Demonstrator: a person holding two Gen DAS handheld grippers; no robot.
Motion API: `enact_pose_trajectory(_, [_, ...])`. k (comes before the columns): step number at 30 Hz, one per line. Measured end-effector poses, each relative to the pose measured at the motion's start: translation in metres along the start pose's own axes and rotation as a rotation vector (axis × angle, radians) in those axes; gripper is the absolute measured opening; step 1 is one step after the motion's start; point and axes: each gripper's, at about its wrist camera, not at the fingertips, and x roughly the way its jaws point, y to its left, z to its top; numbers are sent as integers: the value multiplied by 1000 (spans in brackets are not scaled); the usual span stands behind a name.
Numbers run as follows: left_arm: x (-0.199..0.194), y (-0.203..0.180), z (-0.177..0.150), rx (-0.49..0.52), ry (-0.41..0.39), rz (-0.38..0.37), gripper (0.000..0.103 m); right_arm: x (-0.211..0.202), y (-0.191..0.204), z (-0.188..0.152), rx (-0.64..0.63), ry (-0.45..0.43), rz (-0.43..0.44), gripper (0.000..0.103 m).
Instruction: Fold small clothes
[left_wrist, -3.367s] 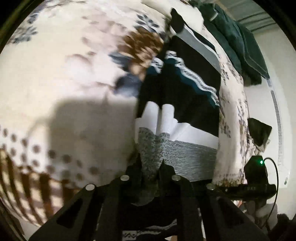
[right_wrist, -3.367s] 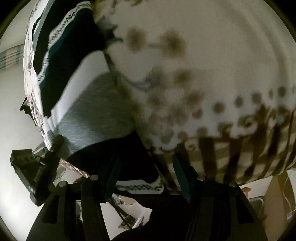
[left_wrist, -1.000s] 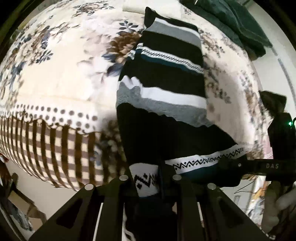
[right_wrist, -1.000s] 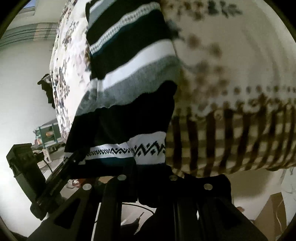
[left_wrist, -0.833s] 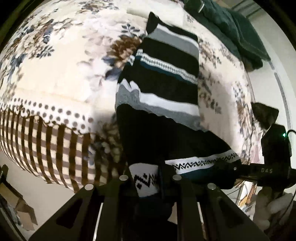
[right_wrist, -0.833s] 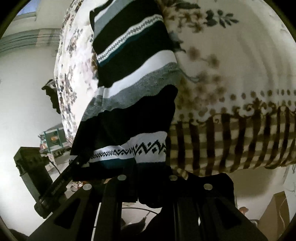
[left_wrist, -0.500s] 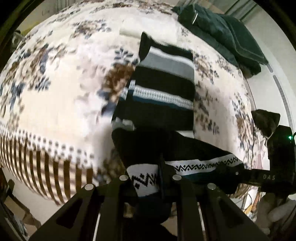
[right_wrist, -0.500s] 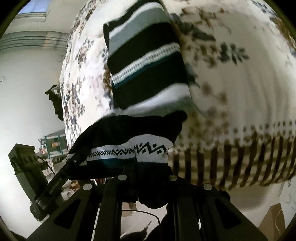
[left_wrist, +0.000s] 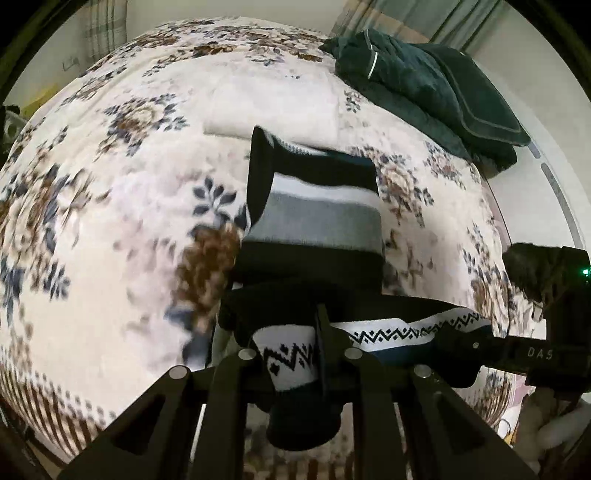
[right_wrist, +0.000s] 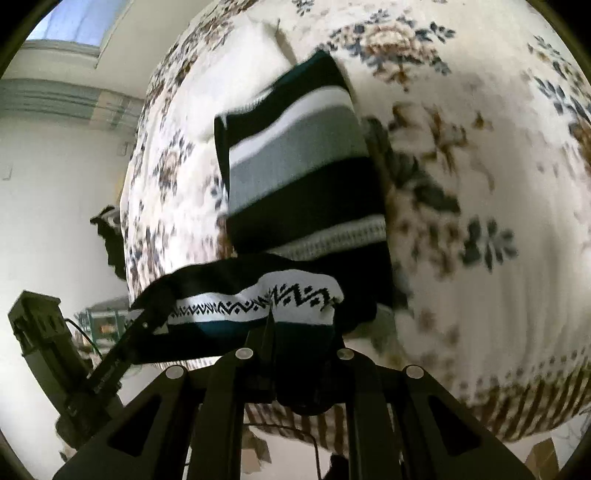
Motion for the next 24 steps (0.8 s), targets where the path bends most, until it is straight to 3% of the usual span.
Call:
enact_pose_trajectory(4, [21,2,43,-3,-18,-22,12,8,8,44,22,-42,-8,13])
enact_pose_trajectory(8, [59,6,100,-5,-35,-54,12,24,14,110,24,-82,-22,13])
enact_pose_trajectory(10, [85,16,132,-69,-30,-105,16,33,13,143,45,-113,-10,14])
enact_pose_trajectory(11, [95,21,144,-101,-28,-123,20,44,13,167,49,-109,1,15])
enact_pose_trajectory(14, [130,41,185,-214,-12,-211,51,68,-1,228,140,-91,103,20])
enact_pose_trajectory(16, [144,55,204,-275,-27,-238,55,75,-12,256,212,-79,156,45])
enact_pose_trajectory(18, [141,64,212,-283,-57,-230,59,61,-20,273,238,-152,204,53])
enact_pose_trajectory(20, [129,73,208,-274,-81,-218,60,48,-22,276,195,-165,187,58])
enact_pose_trajectory(24, [102,93,162,-272,-82,-166,62,44,-45,248,142,-77,93,68])
